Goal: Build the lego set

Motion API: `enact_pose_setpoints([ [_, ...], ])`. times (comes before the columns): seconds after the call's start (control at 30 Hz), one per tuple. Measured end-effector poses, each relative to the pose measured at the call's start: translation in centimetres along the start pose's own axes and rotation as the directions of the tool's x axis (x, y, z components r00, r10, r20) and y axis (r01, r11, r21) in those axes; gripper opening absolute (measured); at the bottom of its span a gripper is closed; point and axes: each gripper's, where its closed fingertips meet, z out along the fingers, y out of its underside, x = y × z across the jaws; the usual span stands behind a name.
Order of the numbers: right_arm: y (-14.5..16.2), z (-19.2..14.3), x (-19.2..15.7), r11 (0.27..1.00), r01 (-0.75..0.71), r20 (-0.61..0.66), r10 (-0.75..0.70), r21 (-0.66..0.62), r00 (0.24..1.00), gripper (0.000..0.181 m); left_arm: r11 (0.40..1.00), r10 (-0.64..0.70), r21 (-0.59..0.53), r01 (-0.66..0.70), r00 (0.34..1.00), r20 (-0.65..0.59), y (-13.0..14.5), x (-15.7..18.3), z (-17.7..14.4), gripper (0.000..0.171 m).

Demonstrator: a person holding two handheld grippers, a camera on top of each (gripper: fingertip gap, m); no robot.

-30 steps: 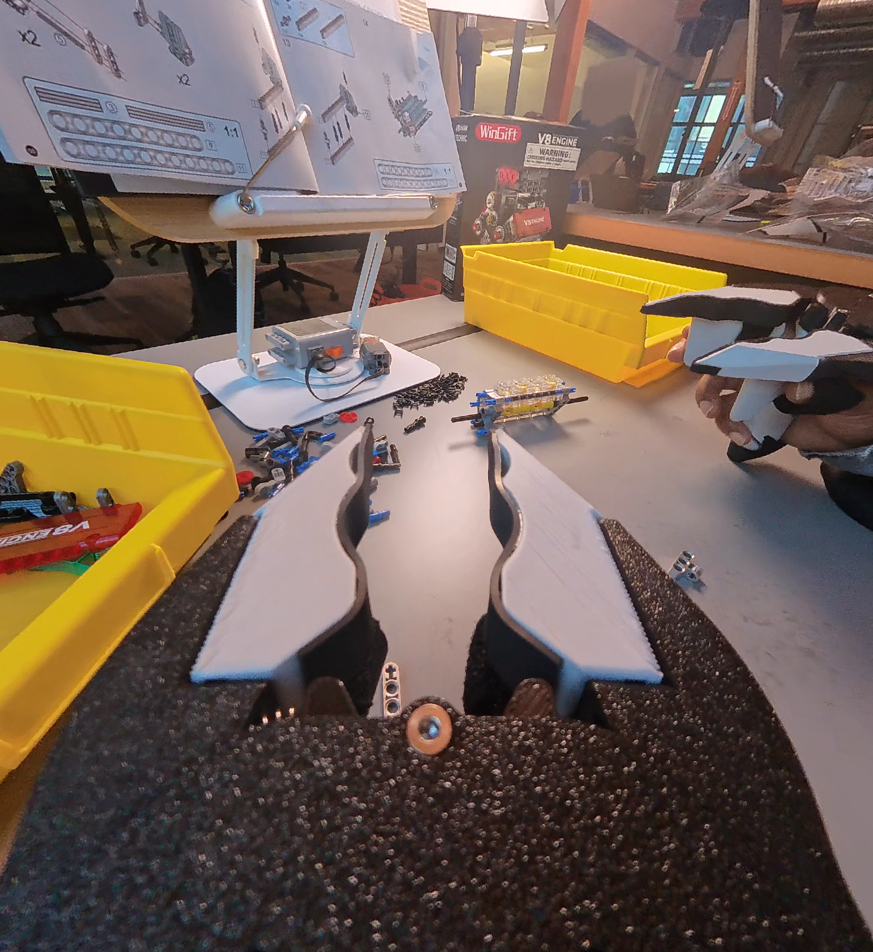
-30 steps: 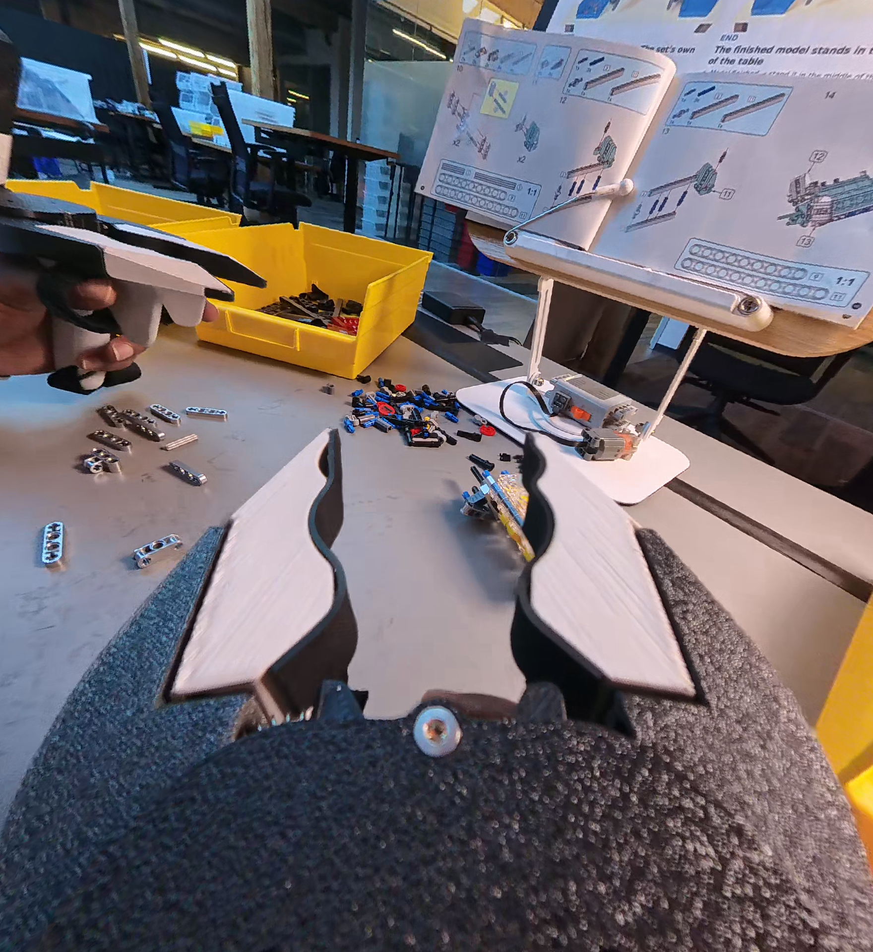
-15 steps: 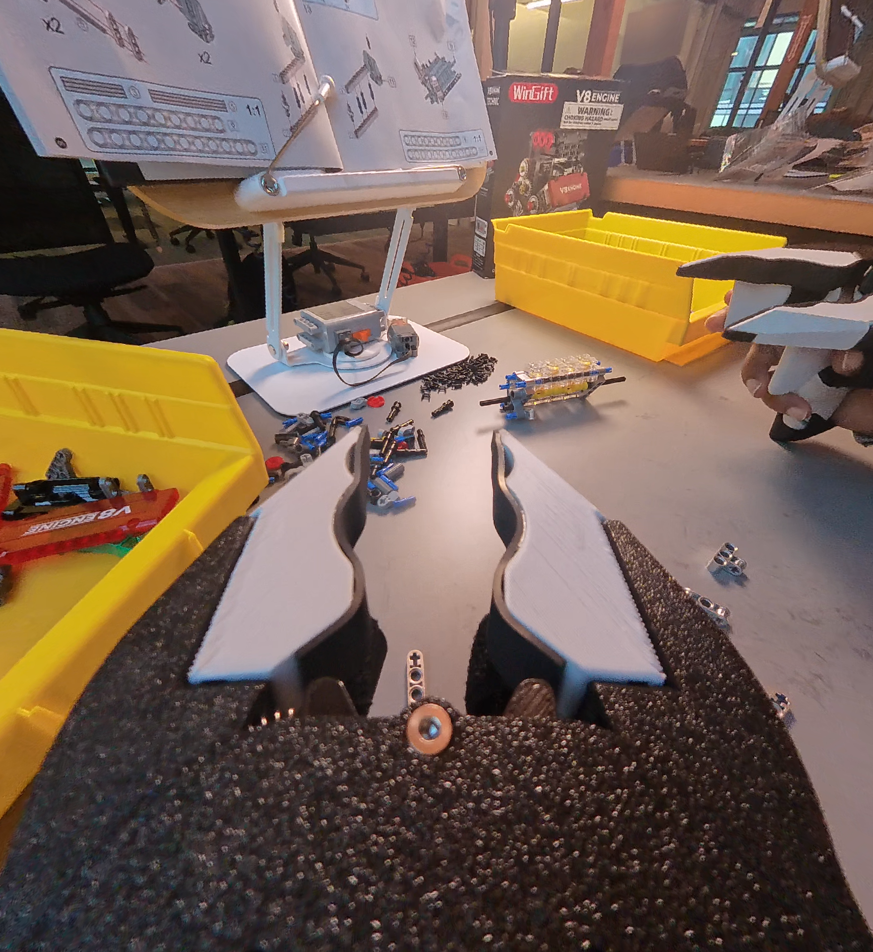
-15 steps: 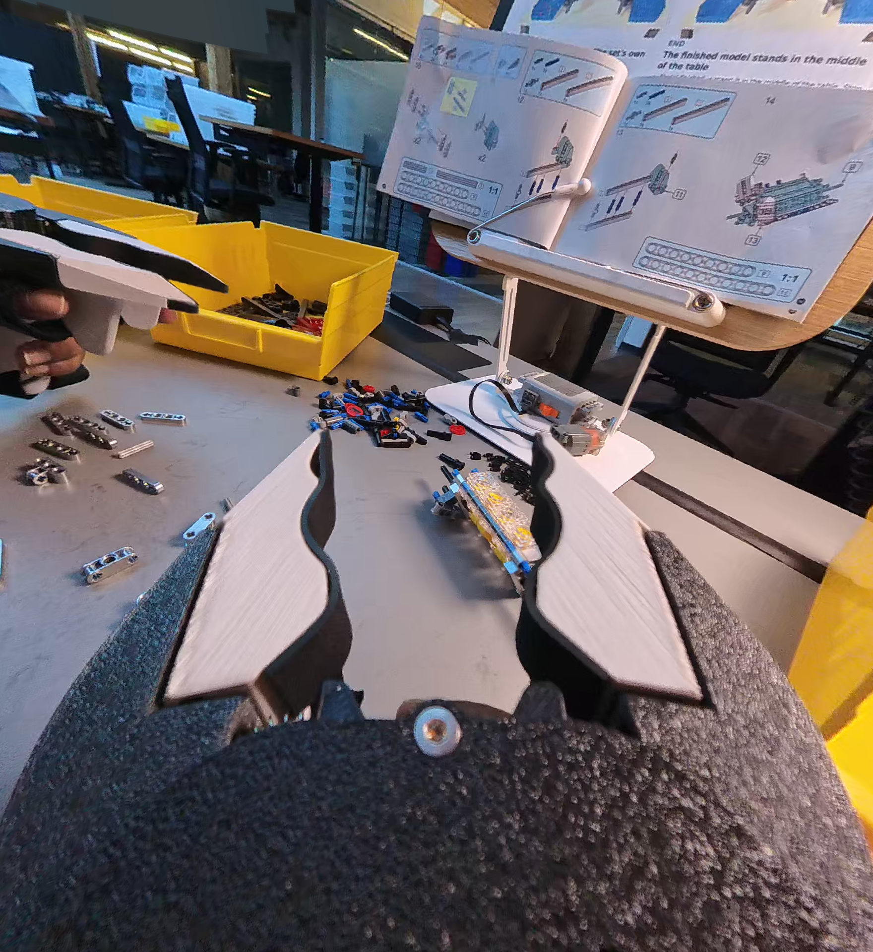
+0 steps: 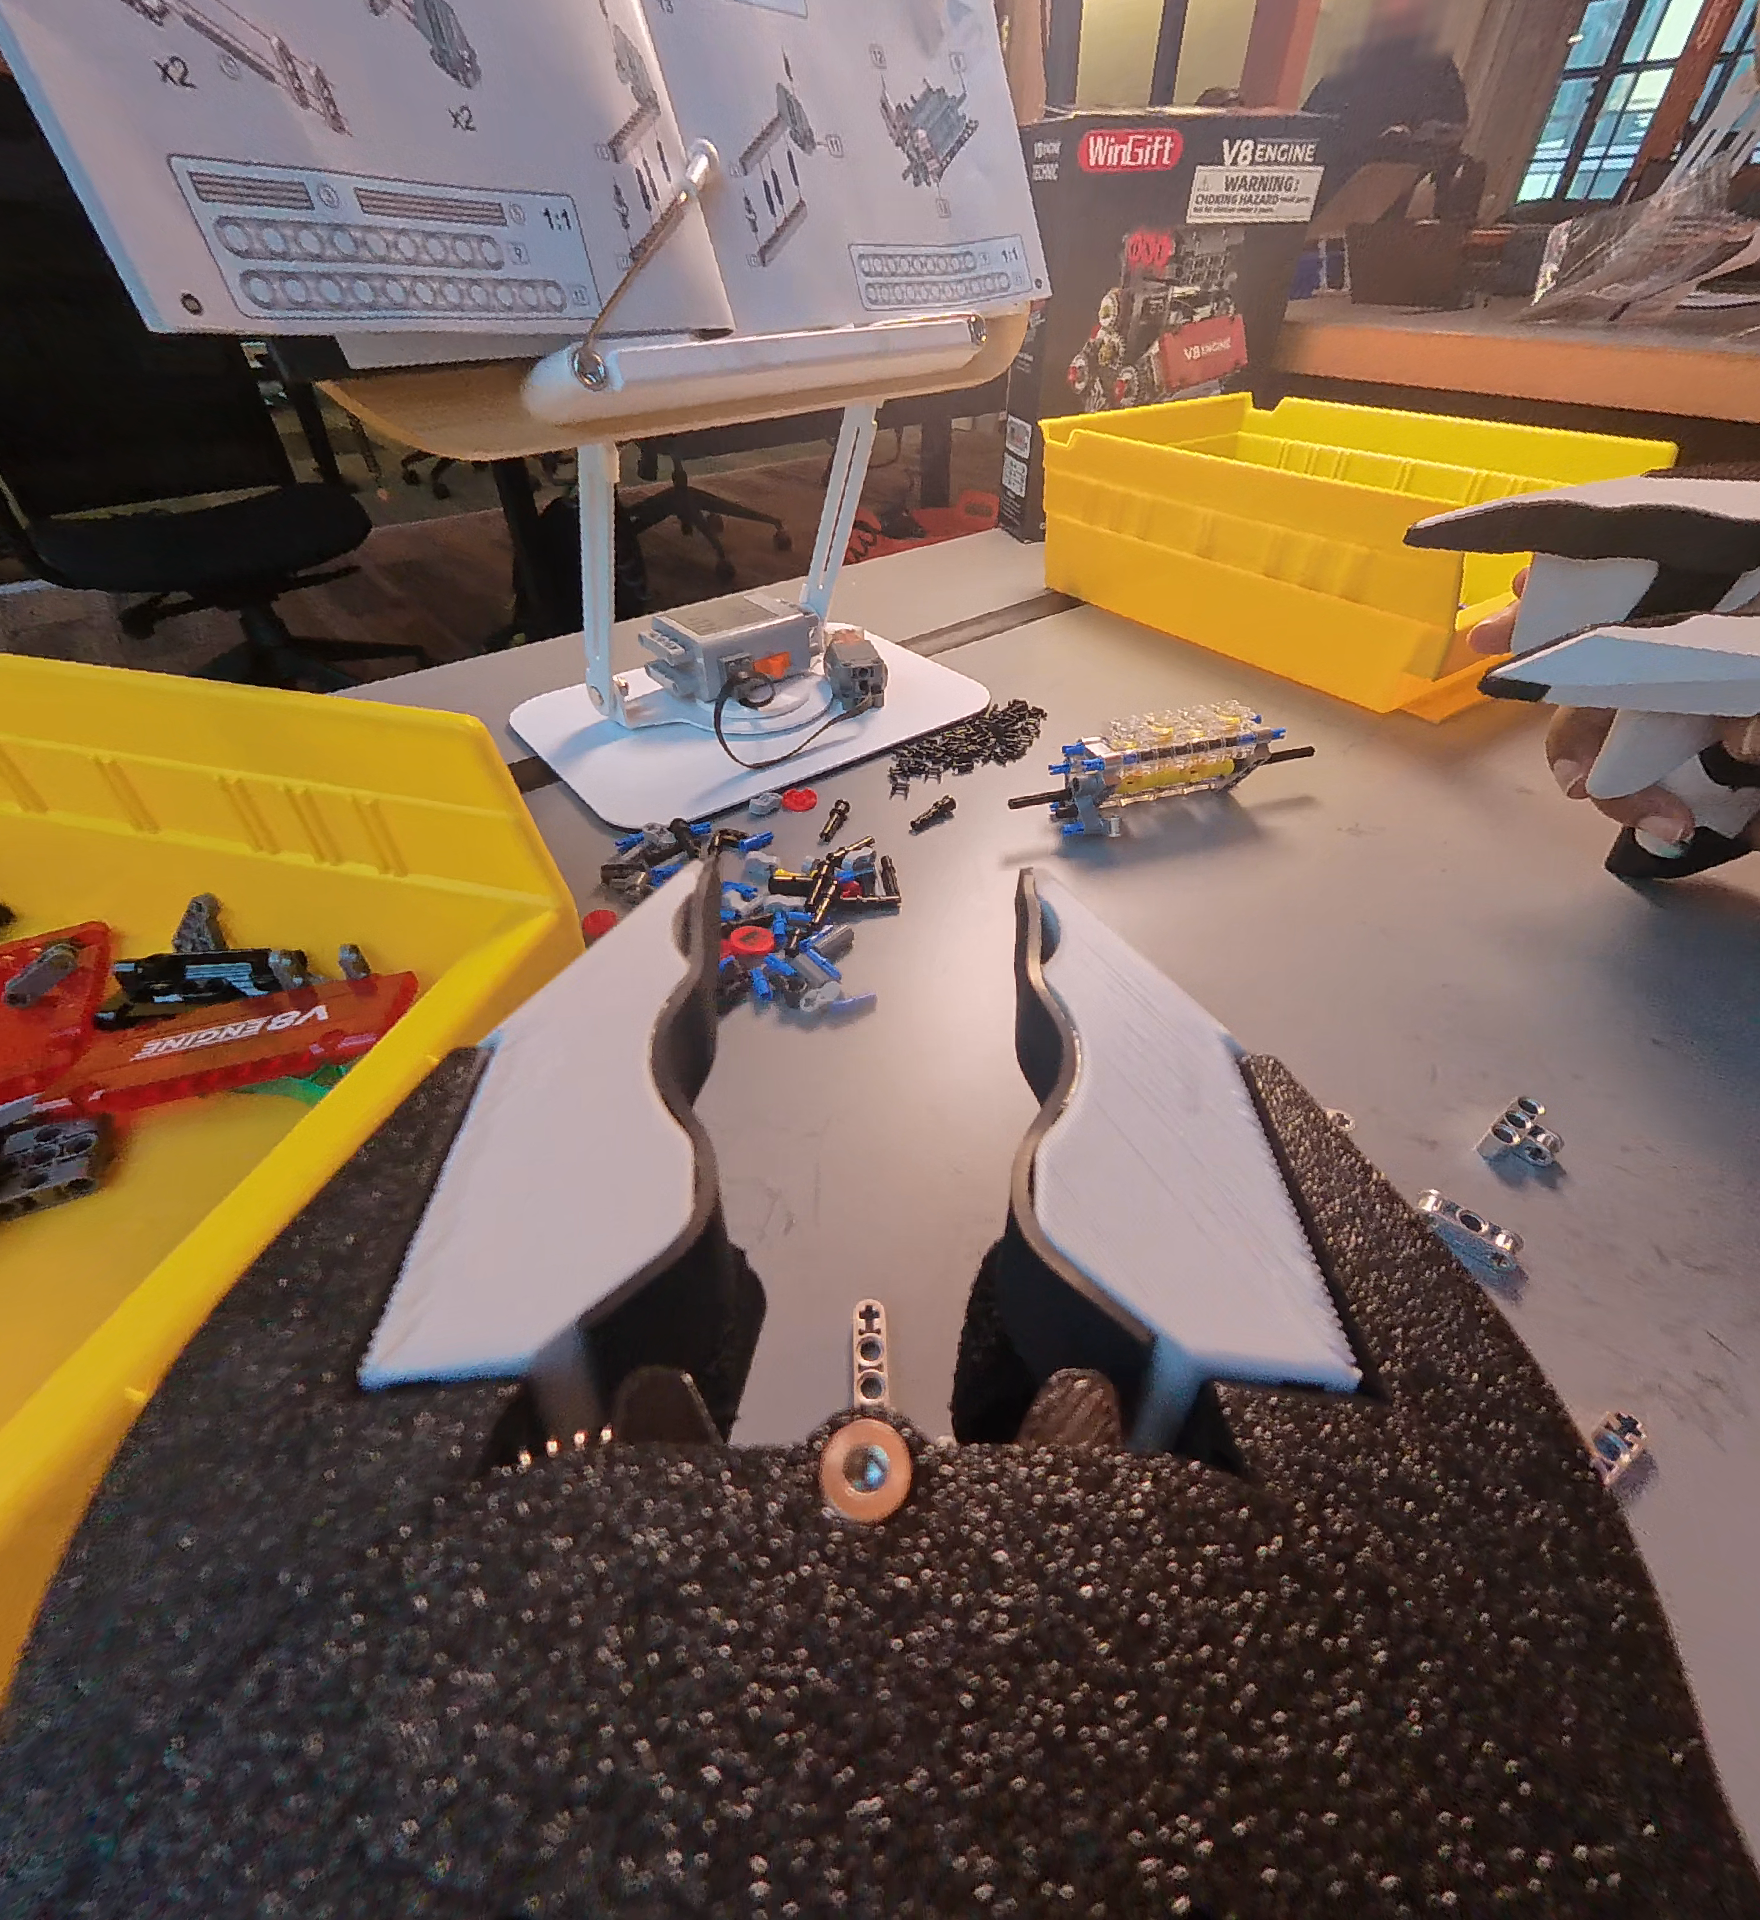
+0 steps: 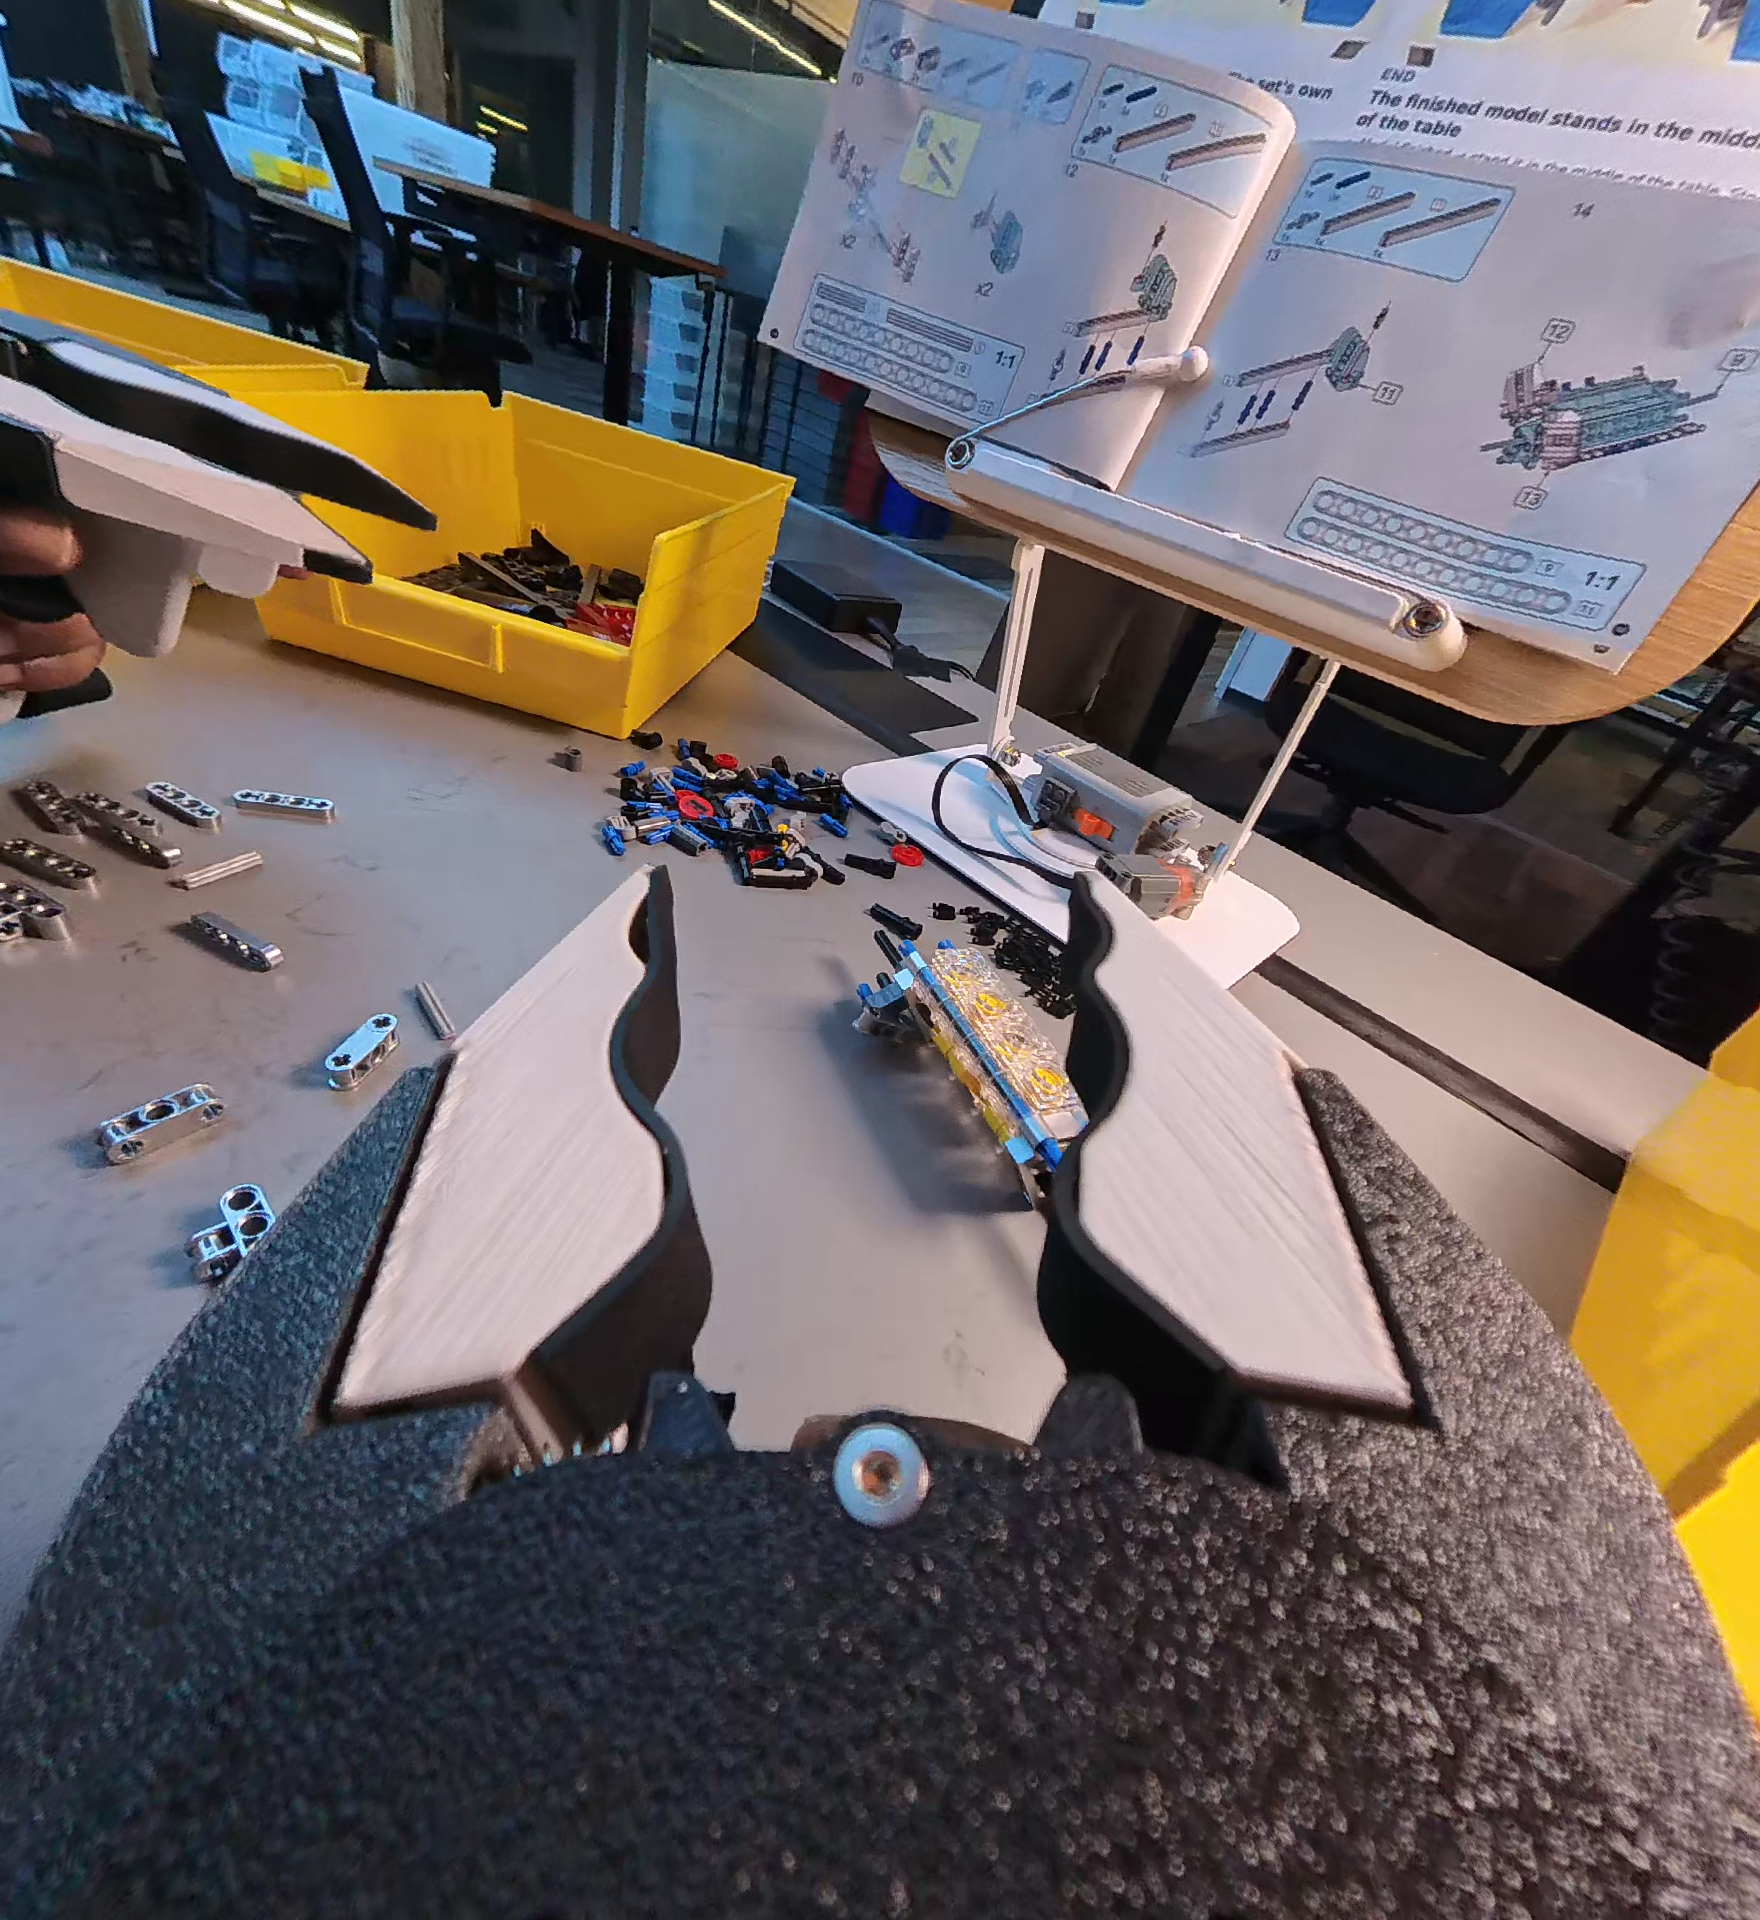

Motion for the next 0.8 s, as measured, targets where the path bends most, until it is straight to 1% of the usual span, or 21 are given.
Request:
enact_pose_setpoints([
  [0.23, -0.4, -0.5, 1.1, 0.999, -0.033, -0.041, 0.035, 0.033, 0.999, 0.074, 0.999, 0.037, 0.008, -0.037, 0.999, 0.029, -0.4, -0.3, -0.3, 0.06],
  [0.5, -0.3, -1.8, 4.0, 0.999, -0.024, -0.169, 0.029, 0.033, 0.985, 0.075, 0.997, 0.062, 0.049, -0.064, 0.997, 0.041, -1.7, 0.0, -0.9, 0.062],
  [0.67, -1.1, -3.3, 6.2, 0.999, 0.014, -0.267, -0.004, 0.036, 0.964, 0.074, 0.997, 0.072, 0.018, -0.073, 0.997, 0.043, -0.4, 0.0, -0.1, 0.062],
  [0.8, -1.8, -4.3, 7.4, 0.998, -0.008, -0.311, 0.028, 0.066, 0.95, 0.073, 0.996, 0.085, -0.011, -0.084, 0.995, 0.049, 0.5, -0.2, 0.3, 0.061],
])
